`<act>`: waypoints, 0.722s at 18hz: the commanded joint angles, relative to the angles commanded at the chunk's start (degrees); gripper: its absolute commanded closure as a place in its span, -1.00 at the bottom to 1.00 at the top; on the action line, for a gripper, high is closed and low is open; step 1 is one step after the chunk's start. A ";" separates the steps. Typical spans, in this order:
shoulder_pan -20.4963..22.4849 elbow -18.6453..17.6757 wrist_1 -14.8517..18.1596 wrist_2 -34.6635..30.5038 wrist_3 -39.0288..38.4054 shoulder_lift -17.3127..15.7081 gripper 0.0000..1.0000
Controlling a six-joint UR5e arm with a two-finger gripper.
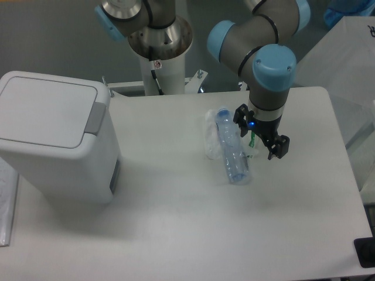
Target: Open the trash can
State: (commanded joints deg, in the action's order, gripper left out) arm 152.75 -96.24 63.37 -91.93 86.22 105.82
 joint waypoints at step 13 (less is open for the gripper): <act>0.00 0.00 0.00 0.79 -0.35 1.31 -1.00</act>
State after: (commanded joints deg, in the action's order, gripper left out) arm 152.75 -96.24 63.37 -91.15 85.87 107.13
